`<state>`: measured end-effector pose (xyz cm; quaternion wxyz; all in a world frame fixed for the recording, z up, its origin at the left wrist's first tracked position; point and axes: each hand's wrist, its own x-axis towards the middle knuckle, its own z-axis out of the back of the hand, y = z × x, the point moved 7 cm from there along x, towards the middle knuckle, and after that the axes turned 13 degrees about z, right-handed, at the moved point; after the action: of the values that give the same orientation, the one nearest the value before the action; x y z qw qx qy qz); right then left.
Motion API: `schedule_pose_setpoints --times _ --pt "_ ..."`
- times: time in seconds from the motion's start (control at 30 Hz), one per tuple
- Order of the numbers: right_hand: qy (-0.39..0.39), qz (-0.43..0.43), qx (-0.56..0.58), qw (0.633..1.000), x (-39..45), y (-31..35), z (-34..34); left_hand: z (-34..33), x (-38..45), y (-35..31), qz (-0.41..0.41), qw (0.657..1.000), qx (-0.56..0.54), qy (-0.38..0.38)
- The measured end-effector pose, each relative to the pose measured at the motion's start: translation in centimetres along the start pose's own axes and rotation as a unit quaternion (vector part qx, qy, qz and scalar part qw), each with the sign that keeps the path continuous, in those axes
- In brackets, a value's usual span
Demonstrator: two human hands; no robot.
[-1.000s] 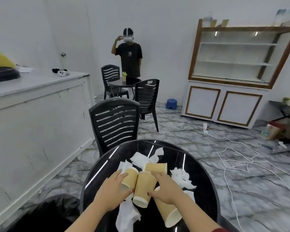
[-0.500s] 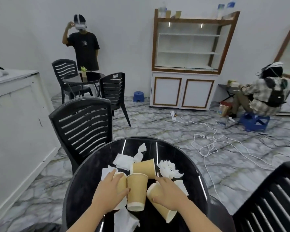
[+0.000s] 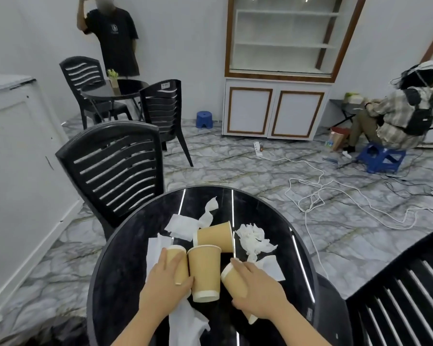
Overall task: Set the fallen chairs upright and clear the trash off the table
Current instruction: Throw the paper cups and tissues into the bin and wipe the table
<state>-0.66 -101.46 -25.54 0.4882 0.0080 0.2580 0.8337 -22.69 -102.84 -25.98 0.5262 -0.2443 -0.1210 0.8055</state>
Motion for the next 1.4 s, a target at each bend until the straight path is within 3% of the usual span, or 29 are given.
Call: schedule_pose_setpoints --times 0.5,0.8,1.1,1.4 --pt "-0.014 0.017 0.024 0.999 -0.3 0.2 0.1 0.3 -0.5 0.8 0.045 0.996 -0.075 0.005" --pt "-0.061 0.036 0.093 0.993 -1.0 1.1 2.3 3.4 -3.4 1.3 0.048 0.983 -0.162 -0.071" --pt "-0.095 0.2 0.092 0.971 2.7 13.0 6.5 9.0 -7.7 6.1 0.081 0.953 -0.227 -0.181" --pt "0.002 0.336 0.107 0.936 5.8 30.9 -1.4 14.5 -15.2 21.0 0.194 0.91 -0.248 -0.268"
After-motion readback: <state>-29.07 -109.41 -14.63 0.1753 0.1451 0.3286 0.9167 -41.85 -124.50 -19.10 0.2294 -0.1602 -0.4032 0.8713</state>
